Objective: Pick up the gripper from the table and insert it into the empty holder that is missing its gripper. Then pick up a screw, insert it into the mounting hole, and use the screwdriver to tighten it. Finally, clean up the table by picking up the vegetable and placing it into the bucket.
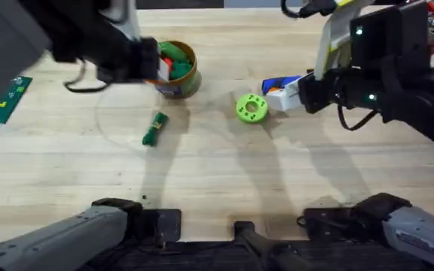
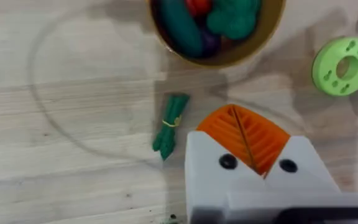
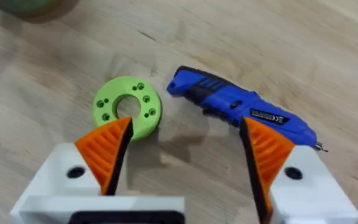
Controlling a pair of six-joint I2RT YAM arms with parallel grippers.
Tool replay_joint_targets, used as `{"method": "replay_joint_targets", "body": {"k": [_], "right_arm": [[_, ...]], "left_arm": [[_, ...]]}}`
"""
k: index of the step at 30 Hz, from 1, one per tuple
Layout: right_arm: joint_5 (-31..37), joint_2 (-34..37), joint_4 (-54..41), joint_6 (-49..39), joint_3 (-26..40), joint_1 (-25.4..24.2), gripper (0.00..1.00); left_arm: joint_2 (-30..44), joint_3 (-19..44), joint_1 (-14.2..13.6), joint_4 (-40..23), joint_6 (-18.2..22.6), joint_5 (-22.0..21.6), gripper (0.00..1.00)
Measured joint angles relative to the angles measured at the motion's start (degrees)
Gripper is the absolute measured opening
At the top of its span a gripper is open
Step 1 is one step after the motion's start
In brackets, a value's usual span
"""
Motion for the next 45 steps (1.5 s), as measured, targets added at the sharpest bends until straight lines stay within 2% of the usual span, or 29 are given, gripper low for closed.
{"method": "replay_joint_targets", "body": {"k": [4, 7, 11, 13, 15, 18, 19, 20, 24, 34, 40, 45], "right_arm": [[0.0, 0.16, 0.04, 0.0, 0.0, 0.0, 0.987], [0.0, 0.15, 0.04, 0.0, 0.0, 0.0, 0.987], [0.0, 0.15, 0.04, 0.0, 0.0, 0.0, 0.987], [-0.01, 0.15, 0.04, 0.0, 0.0, 0.0, 0.987], [0.0, 0.16, 0.04, 0.0, 0.0, 0.0, 0.987], [0.0, 0.16, 0.05, 0.0, 0.0, 0.0, 0.987], [0.0, 0.14, 0.04, 0.0, 0.0, 0.0, 0.987], [0.0, 0.15, 0.04, 0.0, 0.0, 0.0, 0.987], [0.0, 0.15, 0.04, 0.0, 0.0, 0.0, 0.987], [0.0, 0.16, 0.04, 0.0, 0.0, 0.0, 0.987], [0.0, 0.13, 0.04, 0.0, 0.0, 0.0, 0.987], [0.0, 0.13, 0.04, 0.0, 0.0, 0.0, 0.987]], "left_arm": [[0.45, -2.85, -4.17, 2.33, -0.98, -1.31, 0.005], [0.38, -4.02, -6.88, 2.72, -1.28, -5.17, 0.005], [0.36, -6.92, -8.0, 2.64, -0.58, -9.93, 0.005], [0.35, -8.4, -8.0, 2.44, 0.59, -11.3, 0.061], [0.37, -9.31, -8.0, 2.31, 1.7, -12.13, 0.214], [0.35, -9.62, -8.0, 2.37, 2.34, -12.88, 0.674], [0.37, -9.62, -8.0, 2.39, 2.42, -13.01, 0.804], [0.36, -9.63, -8.0, 2.41, 2.48, -13.12, 0.879], [0.35, -9.65, -8.0, 3.31, 2.93, -13.3, 0.921], [1.37, -9.78, -8.0, 5.17, 2.96, -13.7, 0.925], [5.95, -12.11, -8.0, 3.86, 2.91, -14.18, 0.927], [11.39, -13.96, -8.0, 5.77, 2.91, -14.58, 0.928]]}}
